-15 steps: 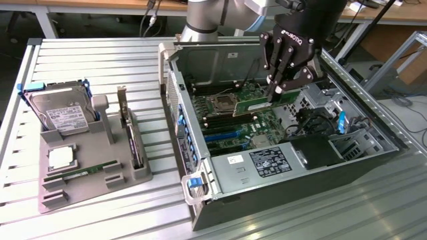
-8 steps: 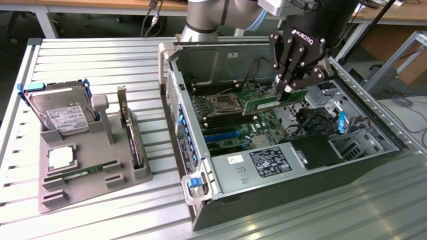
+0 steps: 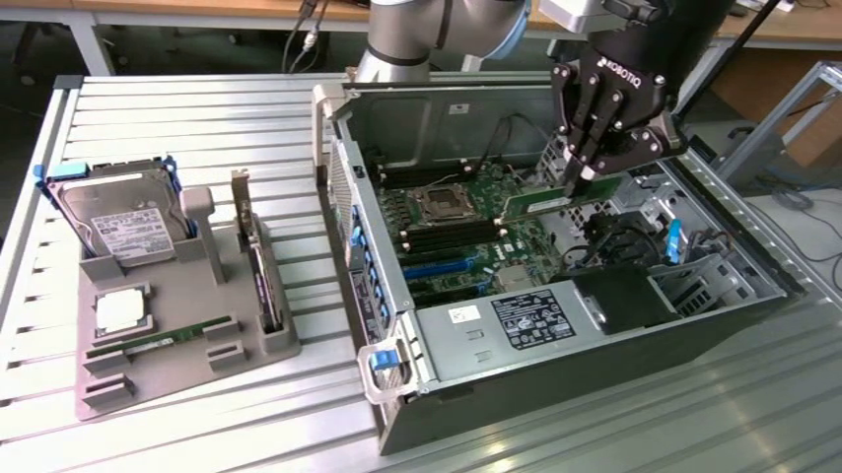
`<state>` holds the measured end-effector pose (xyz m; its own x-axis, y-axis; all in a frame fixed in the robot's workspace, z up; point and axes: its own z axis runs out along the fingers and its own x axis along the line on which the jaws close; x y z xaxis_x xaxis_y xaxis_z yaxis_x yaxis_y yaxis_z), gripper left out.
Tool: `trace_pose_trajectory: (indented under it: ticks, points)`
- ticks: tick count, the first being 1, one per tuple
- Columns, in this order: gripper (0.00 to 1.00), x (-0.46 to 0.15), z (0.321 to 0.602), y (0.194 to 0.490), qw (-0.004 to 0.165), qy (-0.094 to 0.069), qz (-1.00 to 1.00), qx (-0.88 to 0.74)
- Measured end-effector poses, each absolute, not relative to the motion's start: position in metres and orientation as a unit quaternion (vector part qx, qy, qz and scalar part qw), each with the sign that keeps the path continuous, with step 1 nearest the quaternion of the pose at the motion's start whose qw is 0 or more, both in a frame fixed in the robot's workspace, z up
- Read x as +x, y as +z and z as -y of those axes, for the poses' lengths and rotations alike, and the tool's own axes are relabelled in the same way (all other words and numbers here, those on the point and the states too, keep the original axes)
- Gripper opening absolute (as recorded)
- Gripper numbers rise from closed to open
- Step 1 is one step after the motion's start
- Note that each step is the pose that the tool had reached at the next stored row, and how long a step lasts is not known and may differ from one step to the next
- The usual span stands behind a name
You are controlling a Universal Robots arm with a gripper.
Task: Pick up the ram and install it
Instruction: 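Pick up the ram and move it above insertion slot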
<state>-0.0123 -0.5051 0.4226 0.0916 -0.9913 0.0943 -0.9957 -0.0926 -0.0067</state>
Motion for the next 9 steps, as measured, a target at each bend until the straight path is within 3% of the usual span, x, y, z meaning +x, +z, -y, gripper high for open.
trace_pose_trajectory:
  ticks: [9]
  points:
    - [0.12, 0.011, 0.505, 0.423, 0.029, 0.037, 0.673, 0.738]
